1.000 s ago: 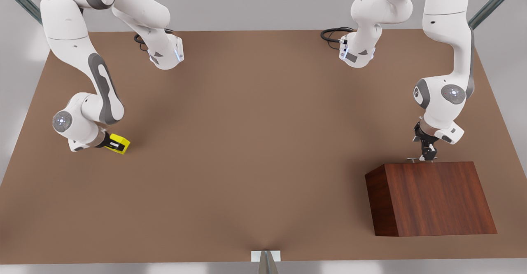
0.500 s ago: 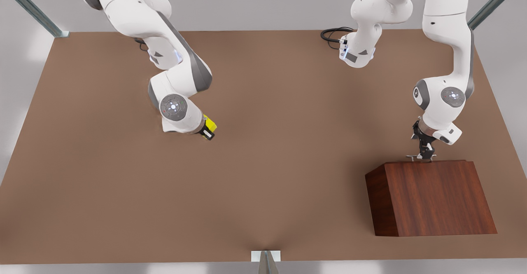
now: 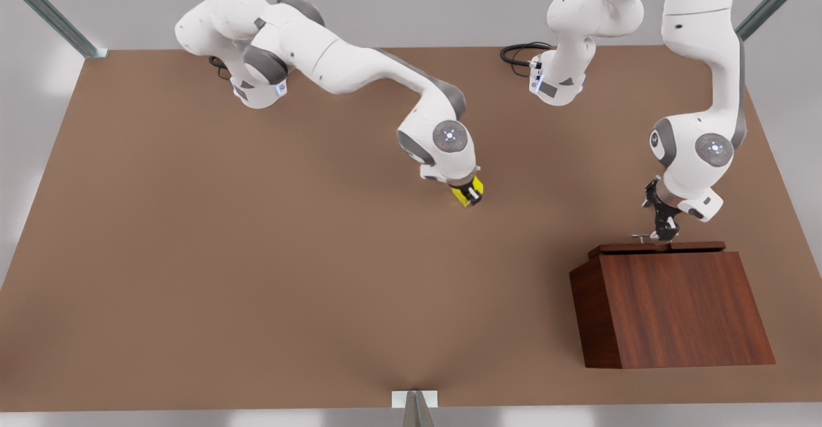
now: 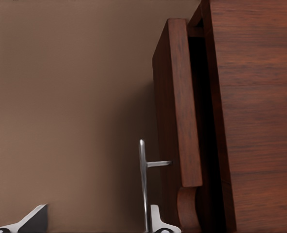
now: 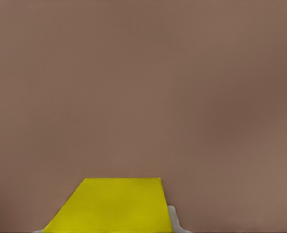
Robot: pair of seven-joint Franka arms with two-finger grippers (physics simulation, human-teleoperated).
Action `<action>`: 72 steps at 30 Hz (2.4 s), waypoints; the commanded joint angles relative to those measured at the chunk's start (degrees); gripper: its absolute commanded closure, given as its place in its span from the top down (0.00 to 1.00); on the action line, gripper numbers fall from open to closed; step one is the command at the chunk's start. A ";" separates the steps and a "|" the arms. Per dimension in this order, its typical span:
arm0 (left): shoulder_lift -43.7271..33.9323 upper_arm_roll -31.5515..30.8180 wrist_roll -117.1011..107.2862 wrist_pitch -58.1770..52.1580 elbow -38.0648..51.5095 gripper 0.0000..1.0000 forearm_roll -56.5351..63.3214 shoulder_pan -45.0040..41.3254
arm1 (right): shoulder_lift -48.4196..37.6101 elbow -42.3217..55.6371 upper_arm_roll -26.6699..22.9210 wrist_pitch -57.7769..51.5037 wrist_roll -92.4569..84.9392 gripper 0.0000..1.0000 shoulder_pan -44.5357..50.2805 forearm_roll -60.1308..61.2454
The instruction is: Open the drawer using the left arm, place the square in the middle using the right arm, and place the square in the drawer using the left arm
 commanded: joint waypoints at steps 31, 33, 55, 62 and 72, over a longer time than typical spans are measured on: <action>-1.85 -0.17 -0.27 -8.88 -0.18 1.00 0.01 0.02 | 12.25 7.03 -0.24 3.44 1.18 0.76 4.90 -1.22; -2.20 -0.17 -0.62 -10.11 -0.18 1.00 0.01 0.02 | 12.16 7.03 -0.60 4.14 3.03 1.00 5.25 -1.30; -3.26 0.09 -0.44 -13.01 -0.35 1.00 0.01 0.02 | -38.37 -20.74 -7.98 -31.10 -114.92 1.00 -43.17 -1.30; -3.26 0.00 -0.44 -14.06 -0.70 1.00 0.01 0.02 | -39.78 -23.55 -12.37 -31.19 -114.83 1.00 -44.14 -1.30; -4.32 0.27 -0.27 -16.09 -0.35 1.00 1.42 0.02 | -40.22 -24.96 -12.46 -30.84 -114.66 1.00 -45.46 -1.04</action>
